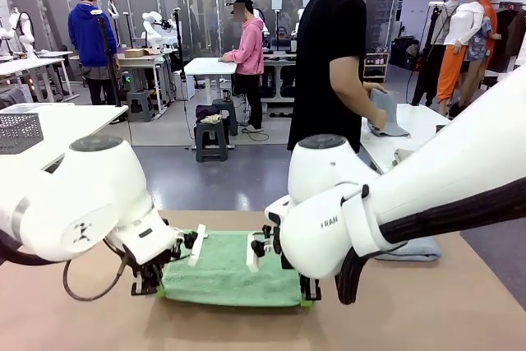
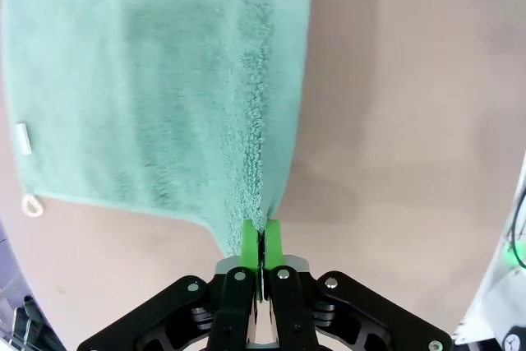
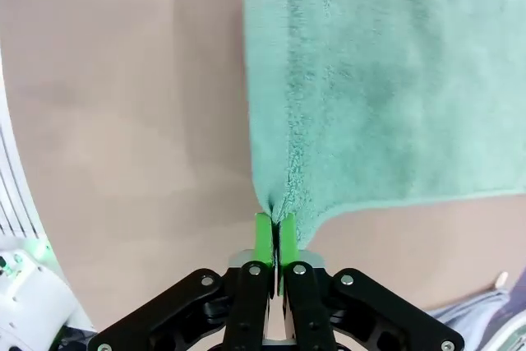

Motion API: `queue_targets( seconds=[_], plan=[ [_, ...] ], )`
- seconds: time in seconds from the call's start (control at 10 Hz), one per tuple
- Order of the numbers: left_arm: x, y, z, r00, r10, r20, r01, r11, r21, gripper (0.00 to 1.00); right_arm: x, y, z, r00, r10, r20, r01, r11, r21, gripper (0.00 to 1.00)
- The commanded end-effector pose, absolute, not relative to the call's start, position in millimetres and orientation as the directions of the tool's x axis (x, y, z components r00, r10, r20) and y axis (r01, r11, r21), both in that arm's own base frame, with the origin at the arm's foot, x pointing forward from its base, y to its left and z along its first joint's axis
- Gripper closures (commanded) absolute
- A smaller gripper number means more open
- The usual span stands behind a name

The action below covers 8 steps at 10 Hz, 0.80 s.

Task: Fold the towels and place them in the basket.
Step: When a person lays out a Towel with hook on the table, fold it in half twice.

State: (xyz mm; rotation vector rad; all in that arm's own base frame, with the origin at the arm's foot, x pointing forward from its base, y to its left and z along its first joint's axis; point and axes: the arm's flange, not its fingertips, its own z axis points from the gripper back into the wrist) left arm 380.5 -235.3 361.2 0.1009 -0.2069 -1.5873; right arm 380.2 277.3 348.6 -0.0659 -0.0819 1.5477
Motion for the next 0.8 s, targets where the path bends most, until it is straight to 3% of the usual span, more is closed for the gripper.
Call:
queue_targets(
  seconds=[0.0, 0.7],
  plan=[
    [390.5, -234.9, 383.3, -0.012, -1.000, 0.028, 0.977, -0.005, 0.215, 0.97, 390.2, 266.7, 373.9, -0.018, 1.000, -0.007, -0.993, -0.019, -0.113, 0.96],
    [391.5, -237.5, 388.3, -0.030, -0.998, 0.057, 0.977, -0.018, 0.212, 0.97, 389.6, 273.9, 380.7, 0.005, 1.000, 0.008, -0.992, 0.006, -0.123, 0.96]
  ],
)
